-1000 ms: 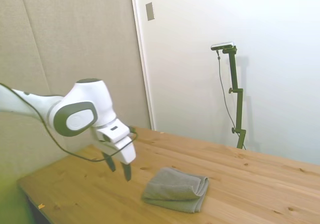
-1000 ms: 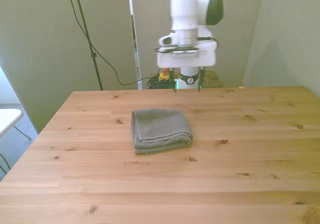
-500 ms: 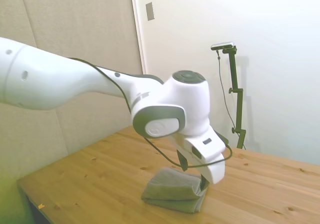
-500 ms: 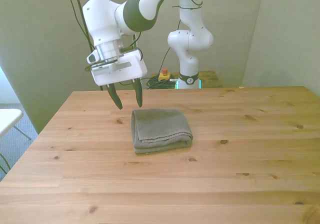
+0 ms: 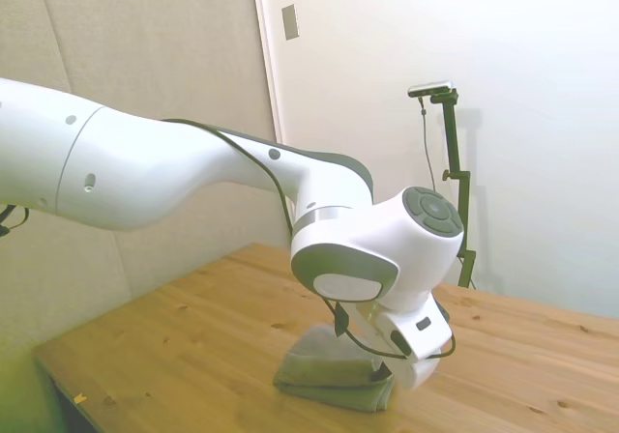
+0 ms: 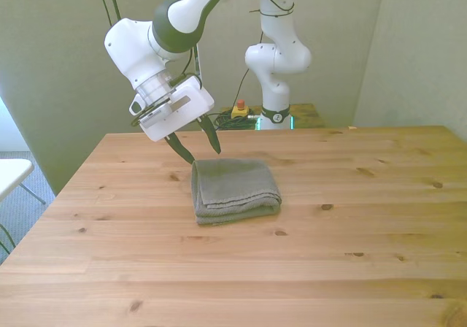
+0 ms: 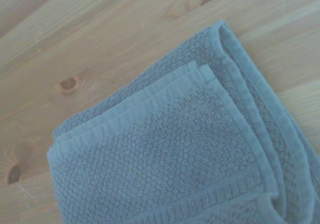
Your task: Unfold the towel
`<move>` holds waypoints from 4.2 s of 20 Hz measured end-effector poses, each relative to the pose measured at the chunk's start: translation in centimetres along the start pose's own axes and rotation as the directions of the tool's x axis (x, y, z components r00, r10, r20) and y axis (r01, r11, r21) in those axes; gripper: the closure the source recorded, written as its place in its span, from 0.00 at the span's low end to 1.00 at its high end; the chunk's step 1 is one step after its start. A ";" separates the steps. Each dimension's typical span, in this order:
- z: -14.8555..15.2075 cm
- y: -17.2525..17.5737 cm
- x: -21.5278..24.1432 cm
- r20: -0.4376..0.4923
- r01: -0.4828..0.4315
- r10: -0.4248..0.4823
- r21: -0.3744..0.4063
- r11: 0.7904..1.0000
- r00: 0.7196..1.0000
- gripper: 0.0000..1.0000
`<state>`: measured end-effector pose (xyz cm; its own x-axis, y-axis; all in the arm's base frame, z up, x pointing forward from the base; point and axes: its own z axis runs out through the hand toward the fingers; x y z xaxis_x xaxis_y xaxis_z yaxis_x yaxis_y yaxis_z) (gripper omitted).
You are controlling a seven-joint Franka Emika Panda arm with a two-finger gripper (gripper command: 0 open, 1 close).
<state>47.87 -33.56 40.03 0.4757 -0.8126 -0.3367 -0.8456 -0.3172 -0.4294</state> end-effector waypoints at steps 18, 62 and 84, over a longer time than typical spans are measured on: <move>2.4 0.7 1.8 -0.010 -0.011 0.012 0.042 0.999 1.000 1.00; 10.0 -20.7 -15.4 -0.021 0.455 -0.460 0.200 0.868 0.888 1.00; 17.2 -18.7 -21.1 0.414 0.600 -0.615 0.183 0.779 0.671 0.00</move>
<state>57.80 -2.04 40.81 0.9395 -0.1480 -0.3089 -0.3285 -0.6451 -0.6899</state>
